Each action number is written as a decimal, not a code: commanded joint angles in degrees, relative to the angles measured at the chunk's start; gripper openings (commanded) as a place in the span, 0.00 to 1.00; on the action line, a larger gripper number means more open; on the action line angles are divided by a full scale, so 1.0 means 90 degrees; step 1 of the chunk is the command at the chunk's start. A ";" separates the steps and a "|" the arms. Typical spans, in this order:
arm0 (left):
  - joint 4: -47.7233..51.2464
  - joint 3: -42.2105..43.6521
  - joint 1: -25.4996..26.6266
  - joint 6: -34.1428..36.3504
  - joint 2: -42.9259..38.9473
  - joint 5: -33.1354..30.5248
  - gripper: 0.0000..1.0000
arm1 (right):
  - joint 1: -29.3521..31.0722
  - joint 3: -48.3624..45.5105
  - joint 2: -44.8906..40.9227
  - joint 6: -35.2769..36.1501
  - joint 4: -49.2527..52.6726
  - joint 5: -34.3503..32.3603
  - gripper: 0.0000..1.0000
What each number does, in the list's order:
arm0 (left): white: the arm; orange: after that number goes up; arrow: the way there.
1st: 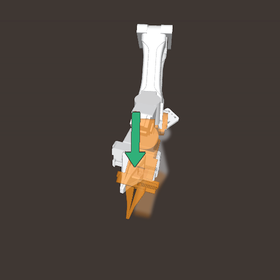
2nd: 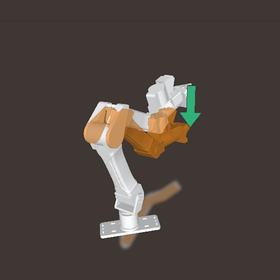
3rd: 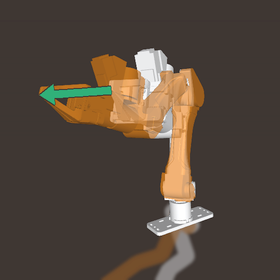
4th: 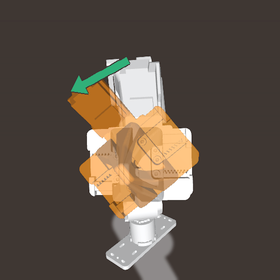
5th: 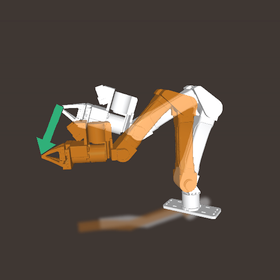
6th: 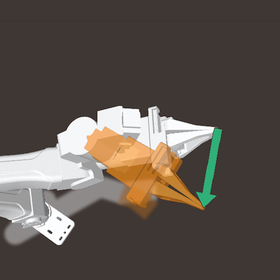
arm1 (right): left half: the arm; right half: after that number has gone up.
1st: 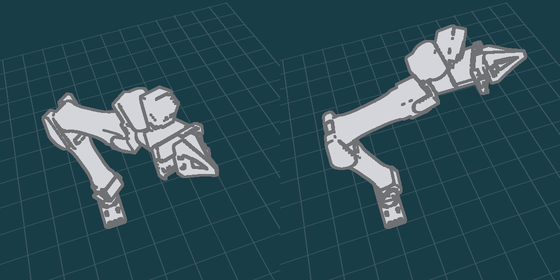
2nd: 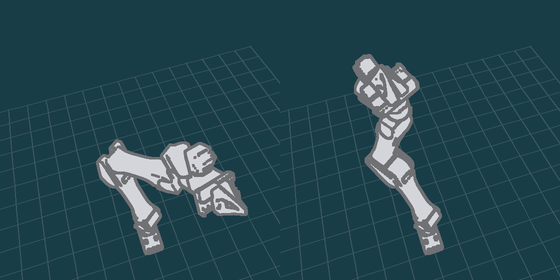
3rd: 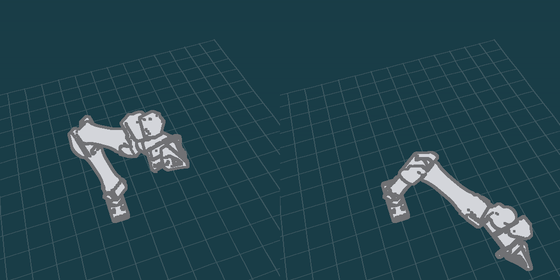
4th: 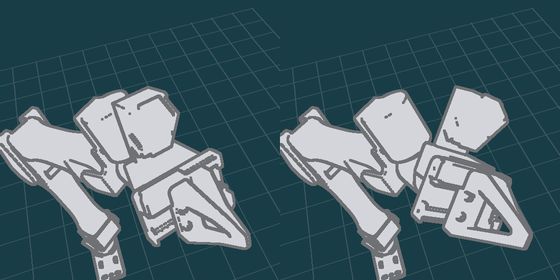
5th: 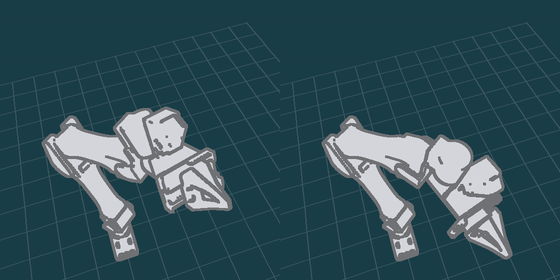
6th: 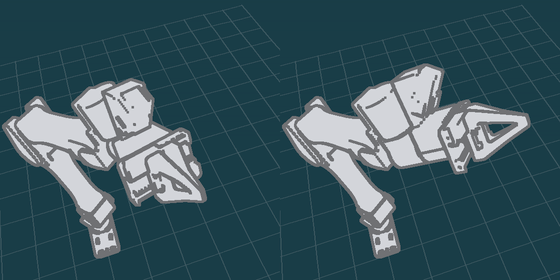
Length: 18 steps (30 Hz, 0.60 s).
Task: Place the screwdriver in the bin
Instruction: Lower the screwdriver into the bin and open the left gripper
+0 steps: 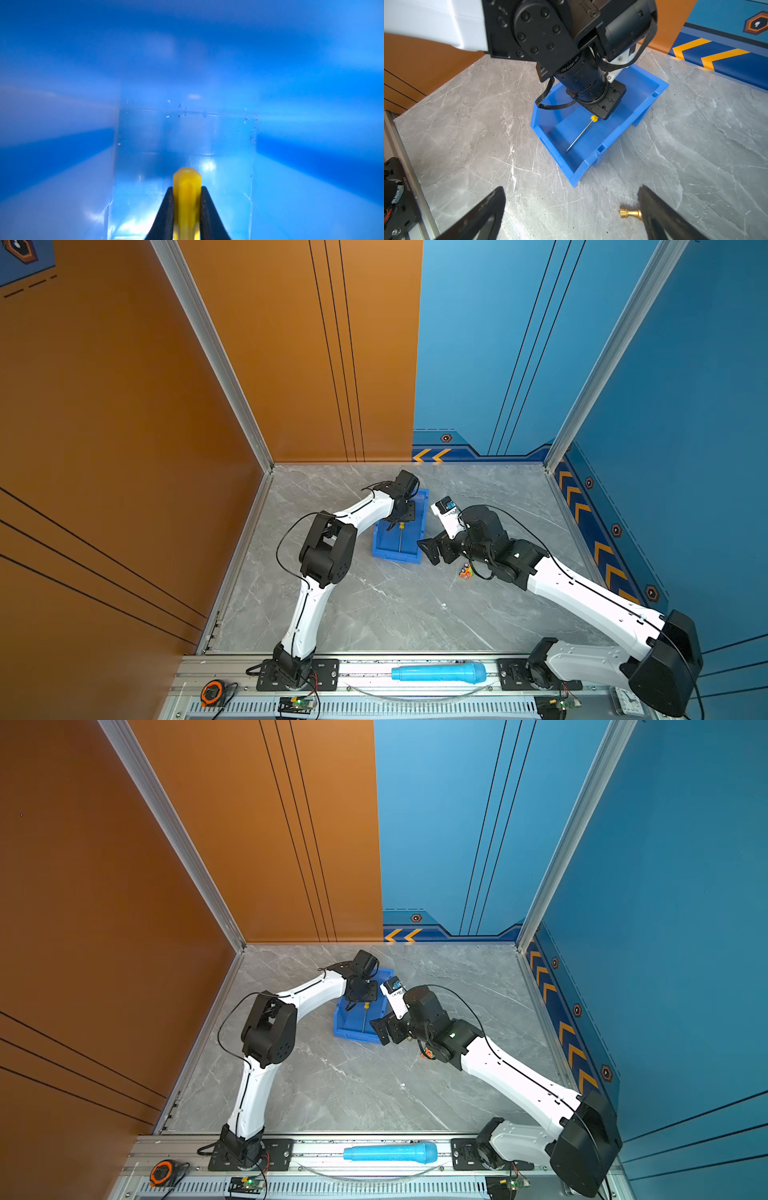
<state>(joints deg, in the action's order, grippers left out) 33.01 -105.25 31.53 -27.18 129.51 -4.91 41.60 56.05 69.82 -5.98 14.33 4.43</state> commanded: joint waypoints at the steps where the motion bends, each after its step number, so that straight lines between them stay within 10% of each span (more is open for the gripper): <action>1: 0.0033 -0.0073 0.0061 0.0063 0.0208 -0.0172 0.02 | -0.0023 -0.0036 -0.0231 -0.0094 -0.0034 -0.0196 1.00; 18: 0.0004 0.0025 0.0135 0.0083 0.0082 -0.0236 0.18 | -0.0022 -0.0183 -0.0507 -0.0181 -0.0024 -0.0448 1.00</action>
<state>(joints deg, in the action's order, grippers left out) 31.97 -105.23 32.32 -27.18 129.88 -6.15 41.60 55.31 66.76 -6.44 14.35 2.20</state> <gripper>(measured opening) 0.194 0.999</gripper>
